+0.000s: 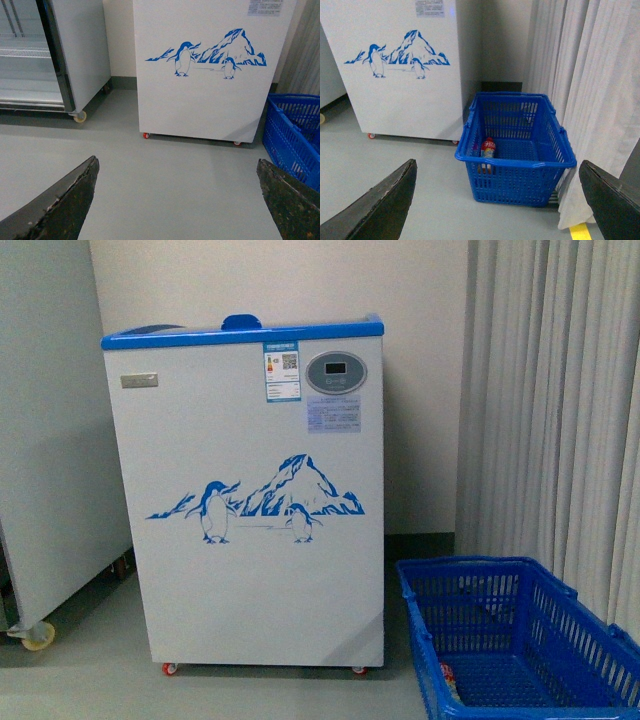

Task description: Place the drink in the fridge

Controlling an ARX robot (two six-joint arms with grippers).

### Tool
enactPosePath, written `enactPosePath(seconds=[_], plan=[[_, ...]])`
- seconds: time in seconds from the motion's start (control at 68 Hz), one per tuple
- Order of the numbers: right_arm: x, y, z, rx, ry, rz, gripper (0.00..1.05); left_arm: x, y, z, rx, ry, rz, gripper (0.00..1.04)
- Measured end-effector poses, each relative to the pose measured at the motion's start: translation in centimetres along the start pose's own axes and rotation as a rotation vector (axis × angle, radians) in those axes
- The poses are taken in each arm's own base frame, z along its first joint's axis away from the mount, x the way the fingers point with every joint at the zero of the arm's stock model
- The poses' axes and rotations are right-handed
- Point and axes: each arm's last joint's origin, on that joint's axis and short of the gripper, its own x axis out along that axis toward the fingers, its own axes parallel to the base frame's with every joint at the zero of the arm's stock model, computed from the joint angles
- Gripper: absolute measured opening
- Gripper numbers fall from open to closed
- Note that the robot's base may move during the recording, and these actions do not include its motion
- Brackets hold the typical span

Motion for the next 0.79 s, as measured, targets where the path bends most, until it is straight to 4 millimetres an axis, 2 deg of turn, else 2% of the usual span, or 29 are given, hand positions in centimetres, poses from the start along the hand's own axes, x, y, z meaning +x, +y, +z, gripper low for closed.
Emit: enactPosePath(seconds=[0.794], plan=[[0.00, 0.00, 0.00, 0.000, 0.000, 0.000, 0.97, 0.00, 0.00, 0.00, 0.000, 0.000, 0.000, 0.97]])
